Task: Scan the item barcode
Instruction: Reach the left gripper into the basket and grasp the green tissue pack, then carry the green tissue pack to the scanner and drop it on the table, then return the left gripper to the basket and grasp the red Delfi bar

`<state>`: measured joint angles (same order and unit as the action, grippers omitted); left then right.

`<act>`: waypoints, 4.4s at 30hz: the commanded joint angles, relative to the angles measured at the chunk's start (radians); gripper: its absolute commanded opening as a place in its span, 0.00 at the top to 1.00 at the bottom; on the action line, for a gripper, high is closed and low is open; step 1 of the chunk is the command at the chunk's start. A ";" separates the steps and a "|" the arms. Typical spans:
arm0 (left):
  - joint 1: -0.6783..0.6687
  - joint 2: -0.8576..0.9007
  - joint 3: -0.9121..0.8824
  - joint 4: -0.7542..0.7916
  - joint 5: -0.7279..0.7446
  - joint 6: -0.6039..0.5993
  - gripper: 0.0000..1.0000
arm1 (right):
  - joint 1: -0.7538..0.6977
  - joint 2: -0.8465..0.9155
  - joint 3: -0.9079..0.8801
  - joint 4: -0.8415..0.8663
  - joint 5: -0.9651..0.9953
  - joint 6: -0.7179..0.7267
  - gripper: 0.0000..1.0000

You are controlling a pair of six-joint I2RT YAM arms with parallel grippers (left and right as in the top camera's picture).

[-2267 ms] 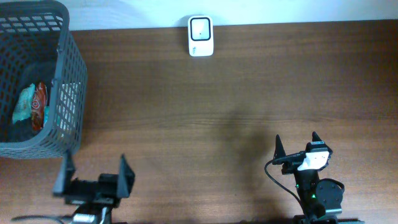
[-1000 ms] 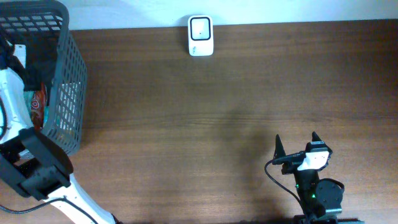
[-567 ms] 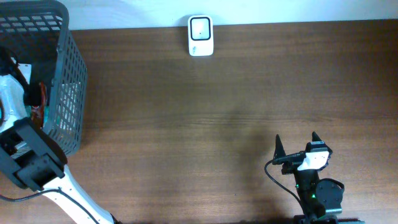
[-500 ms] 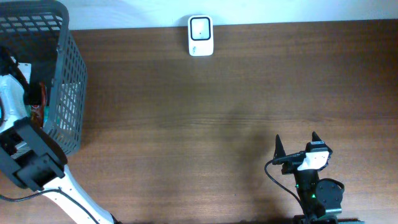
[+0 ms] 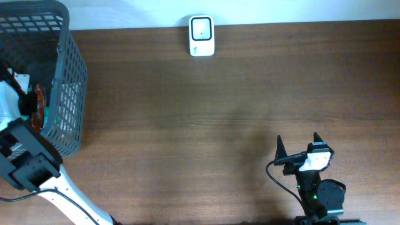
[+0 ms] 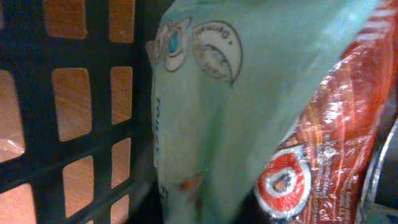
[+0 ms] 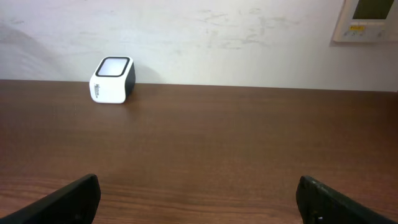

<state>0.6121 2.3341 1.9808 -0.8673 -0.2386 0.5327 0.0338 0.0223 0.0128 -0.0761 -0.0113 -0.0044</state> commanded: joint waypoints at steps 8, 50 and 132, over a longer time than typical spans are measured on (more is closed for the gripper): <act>0.005 -0.250 0.105 0.002 0.259 -0.332 1.00 | 0.005 -0.007 -0.007 -0.003 0.005 -0.006 0.01; -1.182 -0.017 0.075 -0.311 -0.053 -1.103 0.59 | 0.005 -0.007 -0.007 -0.003 0.005 -0.006 0.01; -0.121 -0.643 0.240 -0.085 1.050 -1.041 1.00 | 0.005 -0.007 -0.007 -0.003 0.005 -0.006 0.01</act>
<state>0.5453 1.6985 2.2215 -0.9493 0.6094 -0.3294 0.0338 0.0223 0.0128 -0.0761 -0.0116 -0.0048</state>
